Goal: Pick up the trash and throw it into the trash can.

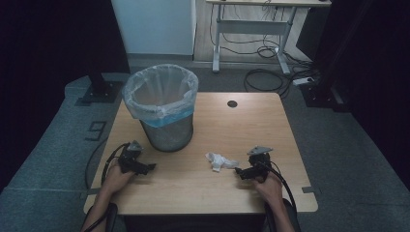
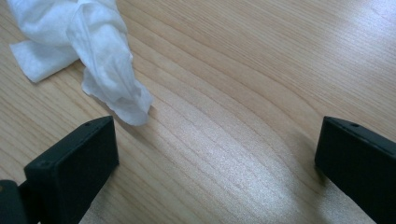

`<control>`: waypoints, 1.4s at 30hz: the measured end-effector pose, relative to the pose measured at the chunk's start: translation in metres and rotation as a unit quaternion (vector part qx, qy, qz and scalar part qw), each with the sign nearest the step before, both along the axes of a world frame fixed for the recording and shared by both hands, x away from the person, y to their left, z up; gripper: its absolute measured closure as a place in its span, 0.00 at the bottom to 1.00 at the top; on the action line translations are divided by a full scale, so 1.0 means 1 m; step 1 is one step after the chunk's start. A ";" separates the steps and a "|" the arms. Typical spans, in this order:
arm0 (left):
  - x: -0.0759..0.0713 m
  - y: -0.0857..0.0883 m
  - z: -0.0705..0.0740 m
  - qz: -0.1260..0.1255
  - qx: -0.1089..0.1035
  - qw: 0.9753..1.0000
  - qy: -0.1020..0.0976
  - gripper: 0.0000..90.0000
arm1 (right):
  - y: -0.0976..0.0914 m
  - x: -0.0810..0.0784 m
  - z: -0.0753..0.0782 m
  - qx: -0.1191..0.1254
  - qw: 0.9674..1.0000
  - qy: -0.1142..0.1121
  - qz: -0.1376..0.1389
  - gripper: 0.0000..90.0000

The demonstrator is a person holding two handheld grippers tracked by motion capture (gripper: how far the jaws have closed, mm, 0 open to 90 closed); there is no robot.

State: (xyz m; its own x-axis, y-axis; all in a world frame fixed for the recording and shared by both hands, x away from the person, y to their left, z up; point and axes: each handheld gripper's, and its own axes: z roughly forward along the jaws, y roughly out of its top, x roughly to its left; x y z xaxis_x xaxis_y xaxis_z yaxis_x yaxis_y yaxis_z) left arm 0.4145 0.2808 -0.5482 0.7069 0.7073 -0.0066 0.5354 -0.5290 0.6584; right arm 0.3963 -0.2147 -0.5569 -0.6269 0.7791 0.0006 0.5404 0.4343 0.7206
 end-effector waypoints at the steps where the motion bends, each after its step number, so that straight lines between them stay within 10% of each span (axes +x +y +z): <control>1: 0.000 0.000 0.000 0.000 0.000 1.000 0.000 0.00 | 0.000 0.000 0.000 0.000 1.000 0.000 0.000 0.00; 42: 0.000 0.000 0.000 0.001 -0.001 1.000 0.000 0.00 | 0.002 -0.007 0.025 0.020 0.999 0.005 0.026 0.07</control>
State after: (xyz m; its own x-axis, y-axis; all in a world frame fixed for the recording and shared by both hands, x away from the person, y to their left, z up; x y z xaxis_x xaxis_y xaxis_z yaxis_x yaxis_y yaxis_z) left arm 0.4144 0.2807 -0.5483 0.7060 0.7081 -0.0071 0.5356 -0.5274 0.6595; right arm 0.3898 -0.2130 -0.5318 -0.6670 0.7442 0.0370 0.5249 0.4340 0.7322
